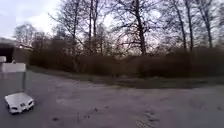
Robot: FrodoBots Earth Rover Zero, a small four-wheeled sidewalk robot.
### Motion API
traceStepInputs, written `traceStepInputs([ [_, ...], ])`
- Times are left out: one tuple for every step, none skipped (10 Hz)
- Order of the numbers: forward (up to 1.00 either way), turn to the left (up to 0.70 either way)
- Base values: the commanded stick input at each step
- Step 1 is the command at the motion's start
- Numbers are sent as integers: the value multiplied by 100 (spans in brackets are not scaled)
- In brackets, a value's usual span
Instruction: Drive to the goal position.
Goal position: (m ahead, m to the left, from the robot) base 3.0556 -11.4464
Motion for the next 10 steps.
traceStepInputs([
  [0,-100],
  [0,-100],
  [0,-100],
  [0,-100],
  [0,-100],
  [0,-100],
  [11,-83],
  [40,-39],
  [82,-39],
  [100,-39],
])
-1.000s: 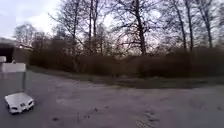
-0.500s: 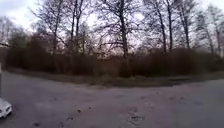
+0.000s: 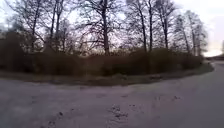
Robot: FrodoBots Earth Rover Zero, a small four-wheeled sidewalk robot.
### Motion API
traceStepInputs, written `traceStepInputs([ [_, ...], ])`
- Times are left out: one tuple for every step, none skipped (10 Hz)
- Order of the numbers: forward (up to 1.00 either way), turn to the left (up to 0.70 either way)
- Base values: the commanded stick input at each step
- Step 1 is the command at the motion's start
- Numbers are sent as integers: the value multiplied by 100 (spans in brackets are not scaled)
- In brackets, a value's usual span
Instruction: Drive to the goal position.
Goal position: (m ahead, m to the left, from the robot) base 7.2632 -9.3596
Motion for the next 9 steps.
traceStepInputs([
  [100,-39],
  [100,-39],
  [100,-39],
  [100,-39],
  [100,-39],
  [100,-39],
  [100,-39],
  [100,-39],
  [58,-65],
])
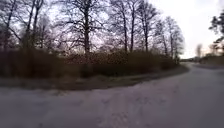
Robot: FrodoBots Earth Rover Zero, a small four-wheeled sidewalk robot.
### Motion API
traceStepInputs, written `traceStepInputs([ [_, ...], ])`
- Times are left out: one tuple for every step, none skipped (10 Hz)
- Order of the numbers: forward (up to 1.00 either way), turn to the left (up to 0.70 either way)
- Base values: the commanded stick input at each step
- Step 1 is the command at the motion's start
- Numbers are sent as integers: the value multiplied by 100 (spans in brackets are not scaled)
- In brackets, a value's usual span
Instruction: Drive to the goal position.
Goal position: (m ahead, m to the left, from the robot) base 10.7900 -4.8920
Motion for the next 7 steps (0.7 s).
traceStepInputs([
  [0,-100],
  [0,-100],
  [0,-100],
  [0,-100],
  [0,-100],
  [0,-100],
  [0,-100],
])
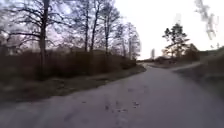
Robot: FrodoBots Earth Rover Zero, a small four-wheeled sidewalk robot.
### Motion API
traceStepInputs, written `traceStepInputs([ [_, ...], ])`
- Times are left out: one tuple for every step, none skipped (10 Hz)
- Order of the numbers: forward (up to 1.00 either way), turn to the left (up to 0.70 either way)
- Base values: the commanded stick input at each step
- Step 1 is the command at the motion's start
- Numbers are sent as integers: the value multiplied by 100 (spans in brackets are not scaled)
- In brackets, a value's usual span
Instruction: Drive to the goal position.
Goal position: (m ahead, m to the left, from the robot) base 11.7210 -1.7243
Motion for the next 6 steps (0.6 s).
traceStepInputs([
  [0,-100],
  [0,-100],
  [0,-100],
  [0,-100],
  [54,-21],
  [100,1],
])
